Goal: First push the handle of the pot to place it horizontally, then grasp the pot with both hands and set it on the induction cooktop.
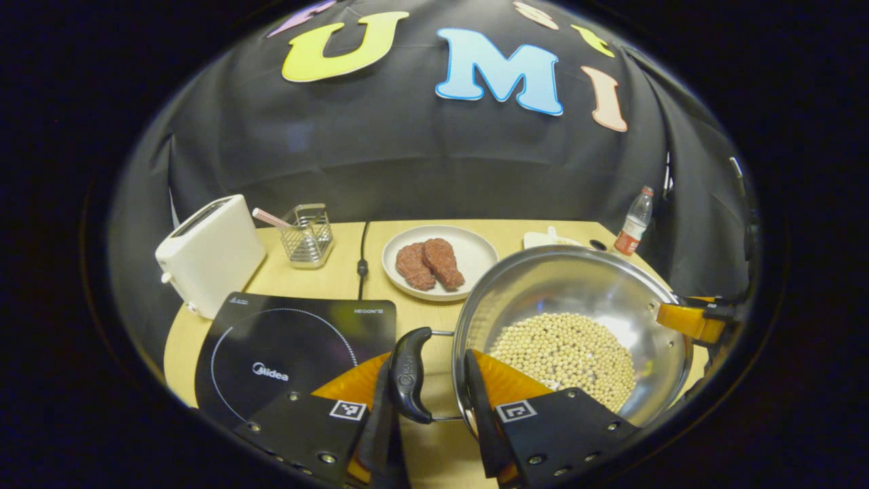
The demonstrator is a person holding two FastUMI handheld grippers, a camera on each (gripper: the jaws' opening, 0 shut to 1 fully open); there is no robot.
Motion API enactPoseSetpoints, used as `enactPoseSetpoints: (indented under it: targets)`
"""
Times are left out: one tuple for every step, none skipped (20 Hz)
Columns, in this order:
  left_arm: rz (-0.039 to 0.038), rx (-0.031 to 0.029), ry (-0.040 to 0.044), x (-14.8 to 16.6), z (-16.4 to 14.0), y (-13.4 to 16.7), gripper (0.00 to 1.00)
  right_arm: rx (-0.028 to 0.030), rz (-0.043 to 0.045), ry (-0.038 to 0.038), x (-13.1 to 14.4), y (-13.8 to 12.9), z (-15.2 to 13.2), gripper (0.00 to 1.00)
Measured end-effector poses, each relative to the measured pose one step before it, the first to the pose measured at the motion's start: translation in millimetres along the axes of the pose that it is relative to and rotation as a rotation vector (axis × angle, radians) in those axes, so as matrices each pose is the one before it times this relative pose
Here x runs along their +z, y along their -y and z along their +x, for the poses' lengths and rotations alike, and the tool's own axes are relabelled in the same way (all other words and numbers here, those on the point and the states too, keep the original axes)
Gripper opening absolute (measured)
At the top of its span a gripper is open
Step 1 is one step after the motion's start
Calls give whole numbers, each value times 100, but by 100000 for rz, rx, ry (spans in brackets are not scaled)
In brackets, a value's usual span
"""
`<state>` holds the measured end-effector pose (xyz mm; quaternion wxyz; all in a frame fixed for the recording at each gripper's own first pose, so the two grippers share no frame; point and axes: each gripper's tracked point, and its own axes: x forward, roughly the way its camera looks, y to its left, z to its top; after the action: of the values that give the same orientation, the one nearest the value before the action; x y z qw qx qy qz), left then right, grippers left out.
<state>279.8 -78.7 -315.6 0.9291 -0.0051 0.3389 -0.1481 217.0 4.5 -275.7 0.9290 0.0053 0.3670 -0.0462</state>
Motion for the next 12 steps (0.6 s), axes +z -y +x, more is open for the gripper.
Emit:
enactPoseSetpoints:
  targets:
    - [28,-142,419,157,-311,-536,54,125,498,144,-111,-473,-441,43]
    - [74,-15,235,131,-397,-577,54,131,290,140,98,-592,-369,43]
    - [148,82,261,139,-348,-573,54,151,97,309,38,-521,-215,43]
    - [100,236,590,102,-389,-697,58,180,19,380,136,-704,-234,43]
    - [-93,158,365,17,-294,-590,58,296,153,300,-16,-611,-158,43]
    - [-173,247,349,34,-268,-705,58,349,49,65,55,-664,-238,43]
    - [-171,198,151,24,-325,-632,58,322,-104,160,-67,-600,-202,43]
    - [-454,200,8,-63,-169,-766,54,182,-401,240,145,-697,-124,43]
    - [-472,130,125,-16,-232,-664,54,48,-614,414,138,-616,-278,46]
    - [-390,155,119,12,-263,-697,57,-15,-536,510,175,-740,-92,43]
    - [-380,205,100,92,-116,-778,57,212,-487,262,127,-690,-68,46]
    - [-422,275,122,45,-211,-766,57,397,-250,-68,72,-737,-63,43]
